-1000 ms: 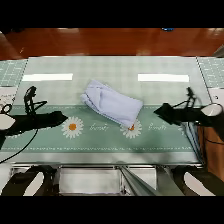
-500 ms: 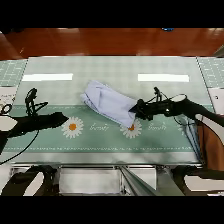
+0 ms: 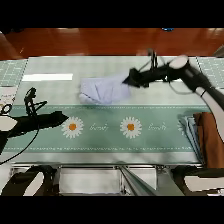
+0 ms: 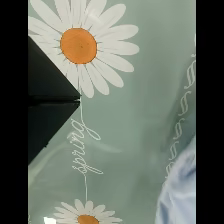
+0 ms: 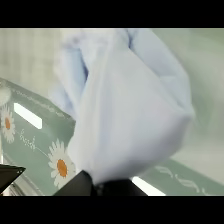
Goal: Fold the shirts.
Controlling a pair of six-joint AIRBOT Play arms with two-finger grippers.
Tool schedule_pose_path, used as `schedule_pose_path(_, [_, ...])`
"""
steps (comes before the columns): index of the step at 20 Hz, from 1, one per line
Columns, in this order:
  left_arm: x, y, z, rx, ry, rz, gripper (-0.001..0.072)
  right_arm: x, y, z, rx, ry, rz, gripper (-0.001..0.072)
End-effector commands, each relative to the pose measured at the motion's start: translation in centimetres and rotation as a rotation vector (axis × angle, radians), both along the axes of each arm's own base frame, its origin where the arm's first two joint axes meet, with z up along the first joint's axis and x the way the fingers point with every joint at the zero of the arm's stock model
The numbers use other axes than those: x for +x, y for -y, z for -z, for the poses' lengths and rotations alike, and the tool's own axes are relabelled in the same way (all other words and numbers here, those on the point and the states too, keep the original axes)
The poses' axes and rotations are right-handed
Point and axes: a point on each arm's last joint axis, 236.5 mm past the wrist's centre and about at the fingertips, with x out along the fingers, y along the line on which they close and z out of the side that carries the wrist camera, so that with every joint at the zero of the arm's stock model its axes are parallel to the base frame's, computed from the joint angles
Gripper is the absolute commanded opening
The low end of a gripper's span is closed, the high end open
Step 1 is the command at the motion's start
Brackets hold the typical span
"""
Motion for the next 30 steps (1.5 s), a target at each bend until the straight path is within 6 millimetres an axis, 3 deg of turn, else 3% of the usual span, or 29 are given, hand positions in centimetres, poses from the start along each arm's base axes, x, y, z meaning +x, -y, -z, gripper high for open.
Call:
schedule_pose_path(1, [0.0, 0.1, -0.1, -0.009, 0.001, -0.001, 0.0018, 2.9, 3.2, -7.0, -0.152, 0.142, 0.013, 0.002])
schedule_pose_path(4, [0.1, 0.2, -0.2, -0.015, 0.001, -0.003, 0.0019, 3.7, 7.4, -11.8, -0.178, 0.183, 0.06, 0.002])
schedule_pose_path(8, [0.0, 0.5, -0.3, -0.031, -0.003, -0.003, 0.0019, 3.2, 15.4, -16.1, -0.182, 0.18, 0.223, 0.0021])
schedule_pose_path(13, [0.1, 0.8, -0.6, -0.052, 0.001, -0.009, 0.0019, -0.5, 26.1, -19.8, -0.202, 0.136, 0.468, 0.002])
schedule_pose_path(17, [0.7, 0.7, -0.8, -0.052, 0.019, -0.025, 0.0019, -5.6, 33.6, -21.4, -0.269, 0.081, 0.664, 0.002])
schedule_pose_path(22, [2.3, 1.4, -2.6, -0.107, 0.109, -0.036, 0.0018, -14.5, 41.0, -19.2, -0.463, -0.146, 0.848, 0.0019])
schedule_pose_path(25, [3.0, 0.9, -2.7, -0.098, 0.133, -0.06, 0.0019, -18.0, 42.9, -18.8, -0.483, -0.194, 0.973, 0.0019])
schedule_pose_path(30, [3.3, 0.7, -2.8, -0.091, 0.146, -0.073, 0.0019, -26.8, 44.8, -13.3, -0.557, -0.42, 1.117, 0.0019])
